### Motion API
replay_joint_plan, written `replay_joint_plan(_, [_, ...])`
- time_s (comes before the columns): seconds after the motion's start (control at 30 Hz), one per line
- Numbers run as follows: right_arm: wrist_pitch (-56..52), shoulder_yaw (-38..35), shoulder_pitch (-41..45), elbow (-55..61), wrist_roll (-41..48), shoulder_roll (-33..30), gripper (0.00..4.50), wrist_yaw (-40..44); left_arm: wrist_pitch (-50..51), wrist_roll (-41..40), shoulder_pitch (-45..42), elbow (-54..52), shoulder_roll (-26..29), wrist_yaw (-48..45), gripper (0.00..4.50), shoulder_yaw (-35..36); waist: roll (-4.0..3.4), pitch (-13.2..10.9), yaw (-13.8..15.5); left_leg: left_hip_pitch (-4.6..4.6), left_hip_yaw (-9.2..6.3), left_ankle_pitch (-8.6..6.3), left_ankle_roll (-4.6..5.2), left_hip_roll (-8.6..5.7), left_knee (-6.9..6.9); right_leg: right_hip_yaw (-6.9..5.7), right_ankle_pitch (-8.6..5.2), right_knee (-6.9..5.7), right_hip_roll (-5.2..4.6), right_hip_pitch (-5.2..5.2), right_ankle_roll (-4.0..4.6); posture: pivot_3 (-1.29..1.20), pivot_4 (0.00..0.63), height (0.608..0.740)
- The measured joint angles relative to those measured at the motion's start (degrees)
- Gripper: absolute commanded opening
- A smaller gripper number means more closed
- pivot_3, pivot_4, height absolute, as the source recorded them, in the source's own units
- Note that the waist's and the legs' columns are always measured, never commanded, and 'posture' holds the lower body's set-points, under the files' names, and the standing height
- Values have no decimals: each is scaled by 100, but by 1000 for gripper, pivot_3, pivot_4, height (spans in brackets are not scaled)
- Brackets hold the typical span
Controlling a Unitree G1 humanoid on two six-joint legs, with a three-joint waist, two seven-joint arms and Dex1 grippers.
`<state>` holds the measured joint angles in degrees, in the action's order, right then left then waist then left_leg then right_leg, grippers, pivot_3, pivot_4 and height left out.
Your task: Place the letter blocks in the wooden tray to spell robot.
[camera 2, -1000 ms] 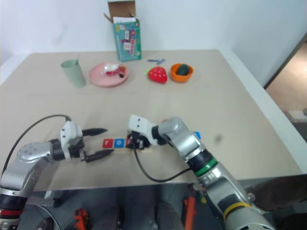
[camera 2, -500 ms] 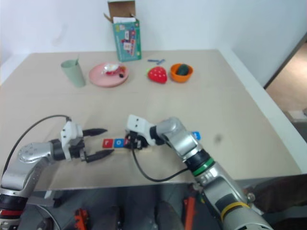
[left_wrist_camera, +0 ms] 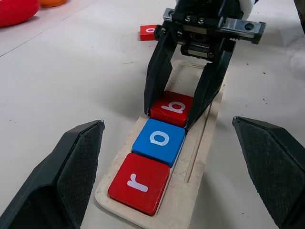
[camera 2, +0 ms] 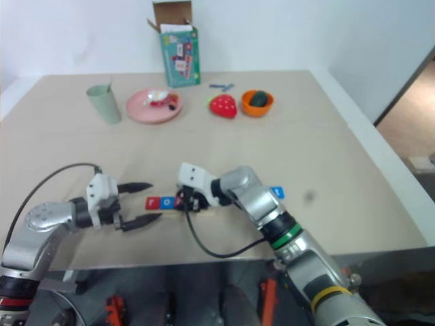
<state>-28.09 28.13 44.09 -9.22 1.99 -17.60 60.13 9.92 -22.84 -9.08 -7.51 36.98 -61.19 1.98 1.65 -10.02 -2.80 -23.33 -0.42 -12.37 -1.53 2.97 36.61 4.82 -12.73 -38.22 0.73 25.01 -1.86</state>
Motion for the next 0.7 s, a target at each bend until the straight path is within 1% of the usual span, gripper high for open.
replay_joint_plan(0.13, [-69,-33,0,-3,12,36,4438,-49,-9,36,-1,19,-13,-29,4500,-24,0,0,0,0,0,0,0,0,0,0,0,0,0,0,0,0,150,740])
replay_joint_plan(0.3, [-215,-194,7,4,104,43,4474,-72,-68,48,-4,34,-14,-55,4500,-91,0,0,0,-1,0,0,0,0,0,0,0,0,0,1,0,0,150,740])
replay_joint_plan(0.43, [-541,-616,60,242,343,71,4474,-257,-136,69,-54,112,-14,-112,4500,-158,0,0,2,-2,-1,0,0,0,0,-1,0,0,0,2,0,0,150,740])
replay_joint_plan(0.53, [-806,-994,71,631,519,-21,4474,-455,-140,72,-106,134,-11,-246,4500,-194,0,0,3,-3,0,0,0,0,0,0,-1,0,-1,1,-2,0,150,740])
replay_joint_plan(0.63, [-1034,-1389,-91,999,712,-198,4474,-651,-139,70,-199,132,36,-463,4500,-274,0,0,8,-4,-1,0,0,-1,-1,-2,-3,1,-1,0,-3,0,150,740])
replay_joint_plan(0.7, [-1151,-1750,-354,1281,846,-355,4474,-836,-122,65,-268,129,97,-635,4500,-375,0,0,18,-5,0,0,0,-2,-1,0,-4,1,-3,1,-4,0,150,740])
